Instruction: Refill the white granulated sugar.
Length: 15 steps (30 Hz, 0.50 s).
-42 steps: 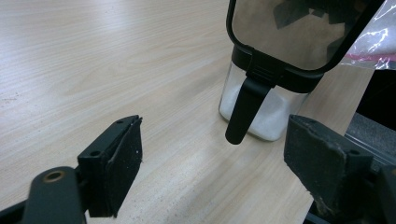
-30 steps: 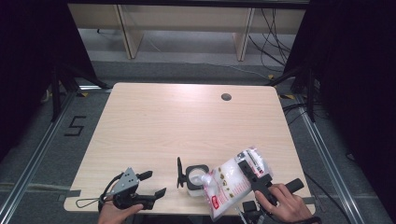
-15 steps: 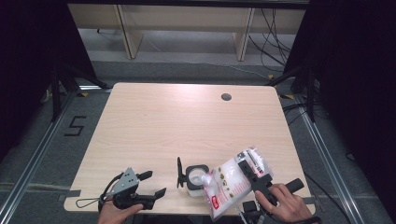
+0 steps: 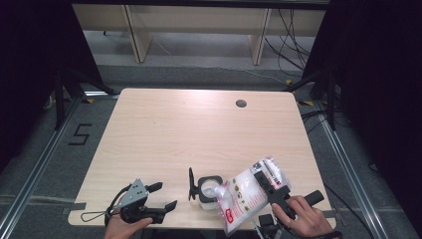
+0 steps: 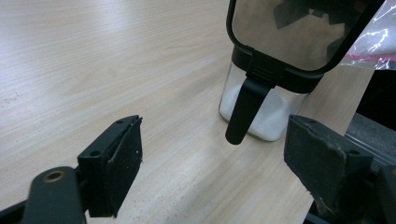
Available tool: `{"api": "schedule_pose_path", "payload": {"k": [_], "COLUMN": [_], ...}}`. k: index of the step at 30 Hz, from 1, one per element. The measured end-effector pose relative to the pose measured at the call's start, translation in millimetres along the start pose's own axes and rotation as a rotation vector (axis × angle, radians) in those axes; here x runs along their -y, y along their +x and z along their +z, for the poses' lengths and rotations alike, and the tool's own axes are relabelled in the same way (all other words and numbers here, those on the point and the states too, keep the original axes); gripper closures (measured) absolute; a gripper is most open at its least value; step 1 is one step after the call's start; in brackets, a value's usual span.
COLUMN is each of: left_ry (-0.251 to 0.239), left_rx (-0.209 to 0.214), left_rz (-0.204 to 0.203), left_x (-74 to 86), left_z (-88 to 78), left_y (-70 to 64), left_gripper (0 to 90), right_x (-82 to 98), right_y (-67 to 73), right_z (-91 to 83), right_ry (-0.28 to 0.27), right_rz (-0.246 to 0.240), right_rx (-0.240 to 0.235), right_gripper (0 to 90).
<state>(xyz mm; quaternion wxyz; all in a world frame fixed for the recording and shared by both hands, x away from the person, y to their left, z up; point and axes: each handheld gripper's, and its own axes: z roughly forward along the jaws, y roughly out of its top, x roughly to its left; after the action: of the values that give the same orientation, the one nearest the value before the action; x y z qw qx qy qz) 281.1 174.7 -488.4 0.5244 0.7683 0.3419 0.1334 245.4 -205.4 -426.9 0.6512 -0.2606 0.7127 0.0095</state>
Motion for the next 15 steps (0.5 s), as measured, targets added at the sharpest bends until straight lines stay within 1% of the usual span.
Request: {"api": "schedule_pose_path", "payload": {"k": [15], "left_ry": [-0.001], "left_rx": [0.000], "left_rz": [-0.001], "left_x": [-0.1], "left_z": [0.0], "left_y": [0.0], "left_gripper": [18.8], "right_x": [0.4], "right_y": [0.2], "right_z": [0.4], "right_ry": [-0.001], "right_rz": [0.003], "right_rx": [-0.003], "right_gripper": [53.5]}}
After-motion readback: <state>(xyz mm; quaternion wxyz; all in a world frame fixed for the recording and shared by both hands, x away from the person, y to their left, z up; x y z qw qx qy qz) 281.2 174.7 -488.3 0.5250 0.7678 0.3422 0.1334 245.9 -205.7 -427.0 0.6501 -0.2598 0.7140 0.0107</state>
